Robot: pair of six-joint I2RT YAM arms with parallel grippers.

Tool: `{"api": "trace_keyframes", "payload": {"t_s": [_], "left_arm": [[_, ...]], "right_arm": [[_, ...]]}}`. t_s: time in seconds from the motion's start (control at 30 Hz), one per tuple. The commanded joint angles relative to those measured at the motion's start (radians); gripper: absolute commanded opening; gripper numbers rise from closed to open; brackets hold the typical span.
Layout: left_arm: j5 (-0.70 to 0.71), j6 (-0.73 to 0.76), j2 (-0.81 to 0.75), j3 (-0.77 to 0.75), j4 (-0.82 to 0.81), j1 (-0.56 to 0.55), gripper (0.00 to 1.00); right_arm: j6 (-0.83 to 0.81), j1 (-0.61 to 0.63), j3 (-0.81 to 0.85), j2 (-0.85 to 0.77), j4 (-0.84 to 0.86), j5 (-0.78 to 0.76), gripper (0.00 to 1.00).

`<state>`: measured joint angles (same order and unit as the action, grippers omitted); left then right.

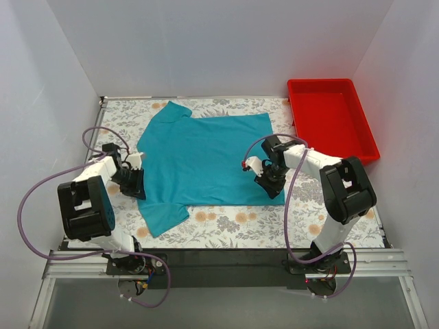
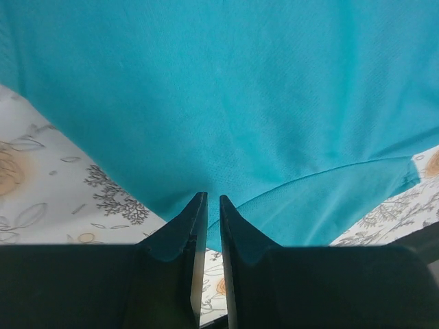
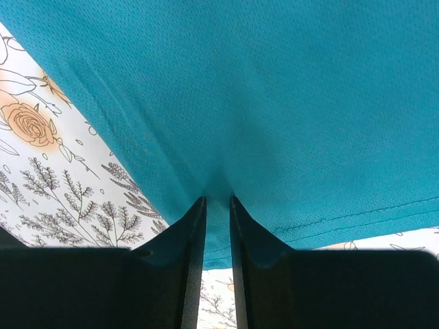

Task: Fold and stack the t-shirts
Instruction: Flatten the tshirt out, then fold the tshirt

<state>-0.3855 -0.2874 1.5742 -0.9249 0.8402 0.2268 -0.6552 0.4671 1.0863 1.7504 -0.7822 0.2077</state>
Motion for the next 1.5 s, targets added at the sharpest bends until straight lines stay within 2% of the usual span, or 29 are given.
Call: {"api": "trace_keyframes", "payload": {"t_s": [0.0,0.23,0.43,0.5,0.57,0.67,0.77,0.8,0.83,0.9,0.93,1.07,1.13,1.27,1.47], "left_arm": [[0.034,0.016,-0.074,0.078,-0.007,-0.001,0.12],[0.069,0.07,-0.218,0.233,0.068,-0.001,0.11],[0.086,0.08,-0.253,0.169,0.152,0.0,0.12],[0.041,0.079,-0.243,0.075,0.192,0.002,0.17],[-0.073,0.077,-0.22,-0.026,0.218,0.002,0.24],[-0.205,0.06,-0.059,-0.345,0.231,0.002,0.36],[-0.304,0.004,0.097,-0.565,0.208,0.002,0.46],[-0.326,-0.015,0.203,-0.692,0.191,0.0,0.5],[-0.334,-0.047,0.245,-0.76,0.168,0.0,0.5],[-0.335,-0.151,0.332,-0.912,0.073,0.0,0.5],[-0.343,-0.174,0.405,-0.954,0.045,0.0,0.5],[-0.365,-0.298,0.535,-1.091,-0.134,0.0,0.5],[-0.339,-0.364,0.563,-1.092,-0.214,0.002,0.51],[-0.322,-0.391,0.633,-1.083,-0.355,-0.001,0.52],[-0.282,-0.398,0.75,-1.166,-0.365,-0.004,0.55]], "right_arm": [[-0.001,0.007,-0.061,-0.008,0.023,-0.01,0.26],[-0.004,0.051,-0.167,-0.121,-0.011,0.013,0.27],[0.0,0.081,-0.12,-0.187,-0.095,0.128,0.31],[0.0,0.068,-0.031,-0.193,-0.108,0.111,0.32],[-0.004,0.036,0.045,-0.183,-0.108,0.098,0.34],[0.002,-0.045,0.261,-0.111,-0.109,0.108,0.35],[0.031,-0.117,0.498,0.019,-0.104,0.078,0.35],[0.04,-0.133,0.553,0.099,-0.101,0.068,0.35],[0.048,-0.157,0.681,0.142,-0.101,0.058,0.35],[0.081,-0.176,0.808,0.271,-0.103,0.021,0.35],[0.089,-0.188,0.911,0.311,-0.095,0.012,0.35],[0.115,-0.217,1.08,0.467,-0.017,-0.03,0.34],[0.129,-0.237,1.106,0.529,0.03,-0.025,0.33],[0.14,-0.262,1.115,0.595,0.153,0.013,0.33],[0.121,-0.272,1.084,0.659,0.233,0.05,0.39]]}}
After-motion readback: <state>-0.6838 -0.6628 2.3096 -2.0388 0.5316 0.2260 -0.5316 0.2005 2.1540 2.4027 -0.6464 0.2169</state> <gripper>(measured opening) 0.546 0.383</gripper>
